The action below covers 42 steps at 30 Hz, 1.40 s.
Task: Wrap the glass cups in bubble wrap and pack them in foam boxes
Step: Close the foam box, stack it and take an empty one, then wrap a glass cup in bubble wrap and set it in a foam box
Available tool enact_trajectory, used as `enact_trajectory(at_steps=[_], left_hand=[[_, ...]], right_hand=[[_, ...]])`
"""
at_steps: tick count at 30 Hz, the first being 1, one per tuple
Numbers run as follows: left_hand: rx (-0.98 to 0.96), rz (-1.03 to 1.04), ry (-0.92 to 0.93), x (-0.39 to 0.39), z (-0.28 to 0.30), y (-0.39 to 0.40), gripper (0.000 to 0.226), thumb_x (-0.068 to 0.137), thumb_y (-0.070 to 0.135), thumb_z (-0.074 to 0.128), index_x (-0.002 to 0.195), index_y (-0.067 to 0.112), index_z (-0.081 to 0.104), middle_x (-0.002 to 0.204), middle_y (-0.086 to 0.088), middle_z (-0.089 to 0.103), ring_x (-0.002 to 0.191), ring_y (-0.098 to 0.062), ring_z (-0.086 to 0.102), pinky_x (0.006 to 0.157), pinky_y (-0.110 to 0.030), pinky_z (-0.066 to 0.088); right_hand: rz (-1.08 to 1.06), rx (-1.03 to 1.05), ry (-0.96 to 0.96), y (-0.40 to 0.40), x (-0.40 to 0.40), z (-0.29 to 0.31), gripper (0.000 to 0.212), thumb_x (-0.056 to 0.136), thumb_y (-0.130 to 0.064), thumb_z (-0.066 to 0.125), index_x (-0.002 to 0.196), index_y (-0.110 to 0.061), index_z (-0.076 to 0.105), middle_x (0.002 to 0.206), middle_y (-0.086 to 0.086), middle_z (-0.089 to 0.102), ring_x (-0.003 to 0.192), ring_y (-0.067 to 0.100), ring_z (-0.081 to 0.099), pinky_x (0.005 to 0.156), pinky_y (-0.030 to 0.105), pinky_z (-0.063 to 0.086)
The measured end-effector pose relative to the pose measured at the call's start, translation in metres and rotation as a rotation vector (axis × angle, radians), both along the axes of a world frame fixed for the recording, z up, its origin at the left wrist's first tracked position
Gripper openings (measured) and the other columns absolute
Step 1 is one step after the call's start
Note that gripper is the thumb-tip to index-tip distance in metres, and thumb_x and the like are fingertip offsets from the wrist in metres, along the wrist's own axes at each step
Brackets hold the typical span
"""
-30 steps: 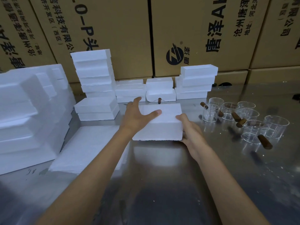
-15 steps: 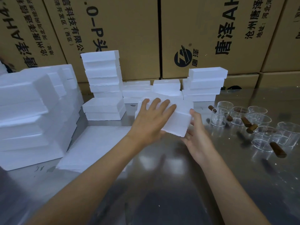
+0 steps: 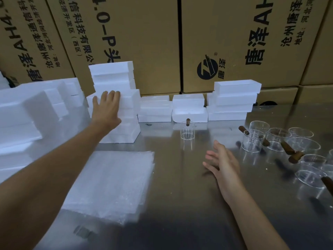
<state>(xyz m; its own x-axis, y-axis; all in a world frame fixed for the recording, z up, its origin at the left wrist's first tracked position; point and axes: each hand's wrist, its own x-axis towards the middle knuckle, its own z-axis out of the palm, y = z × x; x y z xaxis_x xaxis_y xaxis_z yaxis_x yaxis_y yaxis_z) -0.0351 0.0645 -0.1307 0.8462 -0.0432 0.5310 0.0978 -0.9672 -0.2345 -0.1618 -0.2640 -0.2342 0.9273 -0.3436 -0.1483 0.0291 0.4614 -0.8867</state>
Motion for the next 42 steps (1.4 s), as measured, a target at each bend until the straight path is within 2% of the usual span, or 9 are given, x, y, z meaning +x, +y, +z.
enact_trajectory(at_steps=[5, 12, 15, 18, 22, 28, 34, 39, 42], left_hand=[[-0.013, 0.002, 0.094, 0.011, -0.007, 0.024, 0.078, 0.074, 0.007, 0.076, 0.138, 0.005, 0.03, 0.141, -0.017, 0.039, 0.132, -0.036, 0.034, 0.112, -0.058, 0.029], [-0.089, 0.009, 0.27, 0.008, 0.011, 0.012, 0.064, 0.072, -0.002, 0.072, 0.124, 0.003, 0.036, 0.123, -0.018, 0.045, 0.113, -0.035, 0.044, 0.089, -0.05, 0.046], [-0.105, 0.067, 0.294, 0.006, 0.017, 0.005, 0.063, 0.077, 0.001, 0.068, 0.129, 0.001, 0.034, 0.124, -0.021, 0.048, 0.119, -0.039, 0.044, 0.098, -0.052, 0.044], [0.043, 0.071, 0.182, 0.006, 0.025, -0.01, 0.07, 0.079, 0.005, 0.067, 0.14, 0.0, 0.033, 0.137, -0.024, 0.043, 0.133, -0.043, 0.033, 0.108, -0.051, 0.036], [0.098, -0.264, 0.013, 0.017, 0.023, -0.059, 0.051, 0.077, -0.003, 0.057, 0.127, -0.001, 0.049, 0.127, -0.021, 0.05, 0.118, -0.037, 0.044, 0.096, -0.044, 0.043], [-0.126, -0.357, 0.334, 0.068, -0.008, -0.159, 0.056, 0.088, -0.001, 0.047, 0.143, 0.009, 0.045, 0.148, -0.012, 0.043, 0.133, -0.032, 0.042, 0.108, -0.043, 0.037], [-0.223, -0.261, 0.588, 0.137, -0.039, -0.205, 0.069, 0.092, 0.002, 0.049, 0.156, 0.02, 0.029, 0.156, -0.013, 0.033, 0.14, -0.032, 0.037, 0.111, -0.043, 0.038], [-0.278, -0.243, 0.52, 0.164, -0.056, -0.213, 0.053, 0.091, 0.012, 0.055, 0.143, 0.019, 0.048, 0.143, -0.008, 0.05, 0.132, -0.027, 0.042, 0.108, -0.038, 0.04], [-0.339, -0.286, 0.441, 0.162, -0.054, -0.215, 0.033, 0.088, 0.008, 0.058, 0.118, 0.019, 0.069, 0.131, -0.001, 0.061, 0.119, -0.021, 0.054, 0.091, -0.029, 0.047]], right_hand=[[0.007, 0.0, -0.014, -0.001, 0.006, -0.002, 0.029, 0.095, -0.034, 0.065, 0.113, -0.011, 0.062, 0.111, 0.022, 0.067, 0.098, 0.023, 0.068, 0.071, 0.032, 0.057], [0.002, -0.011, -0.011, 0.001, 0.007, -0.002, 0.028, 0.096, -0.03, 0.063, 0.113, -0.007, 0.061, 0.105, 0.021, 0.067, 0.096, 0.023, 0.067, 0.07, 0.031, 0.057], [0.0, -0.013, -0.018, 0.001, 0.007, -0.003, 0.025, 0.098, -0.026, 0.061, 0.112, -0.005, 0.06, 0.1, 0.019, 0.066, 0.091, 0.022, 0.066, 0.069, 0.03, 0.056], [-0.005, -0.068, -0.036, 0.002, 0.007, -0.004, 0.01, 0.1, -0.02, 0.057, 0.101, -0.012, 0.062, 0.096, 0.017, 0.067, 0.083, 0.02, 0.066, 0.062, 0.028, 0.056], [-0.1, -0.434, -0.144, -0.007, 0.011, -0.009, 0.016, 0.098, -0.017, 0.056, 0.089, -0.029, 0.063, 0.083, 0.002, 0.071, 0.057, 0.005, 0.057, 0.05, 0.024, 0.05], [-0.171, -0.48, -0.073, -0.026, 0.016, -0.018, 0.017, 0.095, -0.026, 0.055, 0.087, -0.036, 0.065, 0.077, -0.009, 0.069, 0.068, 0.011, 0.059, 0.076, 0.048, 0.056], [-0.164, -0.48, -0.04, -0.027, 0.023, -0.026, 0.016, 0.082, -0.041, 0.047, 0.086, -0.04, 0.063, 0.075, -0.007, 0.066, 0.07, 0.021, 0.063, 0.075, 0.055, 0.058], [-0.192, -0.55, -0.037, -0.026, 0.023, -0.032, 0.014, 0.091, -0.033, 0.05, 0.088, -0.039, 0.062, 0.071, -0.012, 0.067, 0.066, 0.011, 0.063, 0.069, 0.049, 0.059], [-0.196, -0.558, -0.022, -0.027, 0.024, -0.031, 0.016, 0.093, -0.029, 0.051, 0.086, -0.036, 0.063, 0.07, -0.01, 0.067, 0.069, 0.013, 0.064, 0.07, 0.049, 0.059]])
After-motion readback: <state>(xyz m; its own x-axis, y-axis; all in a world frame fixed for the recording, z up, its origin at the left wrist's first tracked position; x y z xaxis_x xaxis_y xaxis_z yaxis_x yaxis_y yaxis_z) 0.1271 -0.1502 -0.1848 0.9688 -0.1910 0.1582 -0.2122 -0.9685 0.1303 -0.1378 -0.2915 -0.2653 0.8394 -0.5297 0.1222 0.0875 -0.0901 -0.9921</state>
